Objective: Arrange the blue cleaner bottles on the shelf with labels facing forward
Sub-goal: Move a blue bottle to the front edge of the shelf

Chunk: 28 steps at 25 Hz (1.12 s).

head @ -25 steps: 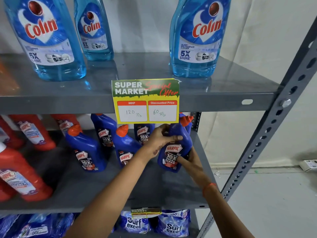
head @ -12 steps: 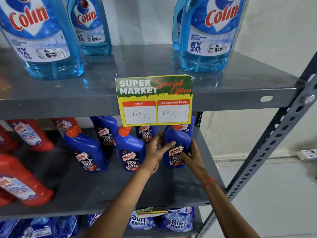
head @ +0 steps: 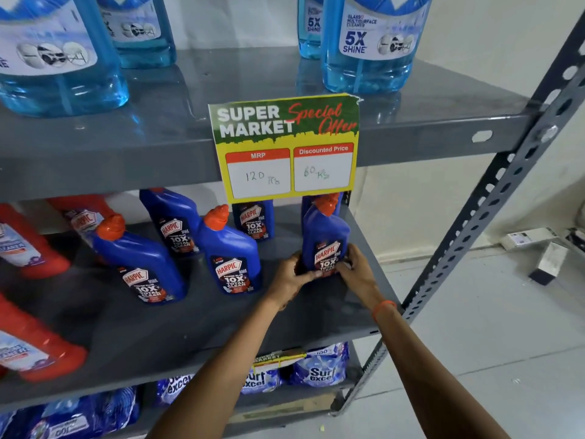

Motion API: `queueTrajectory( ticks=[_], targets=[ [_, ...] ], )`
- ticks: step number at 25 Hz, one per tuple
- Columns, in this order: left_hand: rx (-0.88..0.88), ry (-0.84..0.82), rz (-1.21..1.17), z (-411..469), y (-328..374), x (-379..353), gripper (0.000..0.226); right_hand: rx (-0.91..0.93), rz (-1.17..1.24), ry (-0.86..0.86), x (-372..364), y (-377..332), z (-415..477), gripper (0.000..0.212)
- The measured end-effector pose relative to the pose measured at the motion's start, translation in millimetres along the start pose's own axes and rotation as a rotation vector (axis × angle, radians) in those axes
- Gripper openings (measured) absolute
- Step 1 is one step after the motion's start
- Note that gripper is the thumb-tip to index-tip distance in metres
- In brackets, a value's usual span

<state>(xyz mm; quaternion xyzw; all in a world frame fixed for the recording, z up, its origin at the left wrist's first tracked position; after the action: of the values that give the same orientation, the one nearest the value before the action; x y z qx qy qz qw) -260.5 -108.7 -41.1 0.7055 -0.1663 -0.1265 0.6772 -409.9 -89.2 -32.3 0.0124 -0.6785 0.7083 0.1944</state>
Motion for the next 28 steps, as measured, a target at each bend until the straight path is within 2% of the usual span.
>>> queueTrajectory(
  ticks=[6, 9, 13, 16, 20, 25, 28],
  targets=[
    [0.104, 0.050, 0.101, -7.9, -6.1, -12.5, 0.046, -0.064, 0.021, -0.023, 12.9, 3.3, -20.9, 0.037],
    [0.134, 0.060, 0.195, -18.6, -5.7, -24.8, 0.049, -0.116, -0.024, 0.041, 26.1, 8.6, -34.0, 0.036],
    [0.094, 0.065, 0.206, -42.3, -8.3, -46.2, 0.041, -0.129, -0.030, 0.185, 37.7, 15.4, -68.4, 0.033],
    [0.082, 0.109, 0.197, -57.6, -12.0, -55.4, 0.043, -0.105, -0.008, 0.243, 40.9, 16.2, -89.5, 0.030],
    [0.093, 0.099, 0.197, -68.5, -11.5, -59.5, 0.047, -0.105, 0.011, 0.217, 42.6, 18.5, -99.1, 0.027],
    [0.094, 0.136, 0.208, -73.7, -8.9, -61.1, 0.046, -0.120, 0.013, 0.167, 43.4, 18.9, -101.2, 0.035],
    [0.085, 0.146, 0.211, -74.3, -7.9, -61.2, 0.044, -0.129, 0.049, 0.180, 41.1, 17.9, -102.9, 0.031]
  ],
)
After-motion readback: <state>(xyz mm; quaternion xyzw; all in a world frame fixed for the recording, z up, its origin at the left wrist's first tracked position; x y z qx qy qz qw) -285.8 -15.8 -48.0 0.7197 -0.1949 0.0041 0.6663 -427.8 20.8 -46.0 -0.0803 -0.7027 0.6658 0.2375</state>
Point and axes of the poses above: each hand's wrist, its own z-axis towards the middle knuckle, its own x-axis out of the back of the hand, y = z × x, the point moved 6 cm from there along z, towards the middle knuckle, and after that the axes turned 4 degrees about x, right-handed, at the moved point
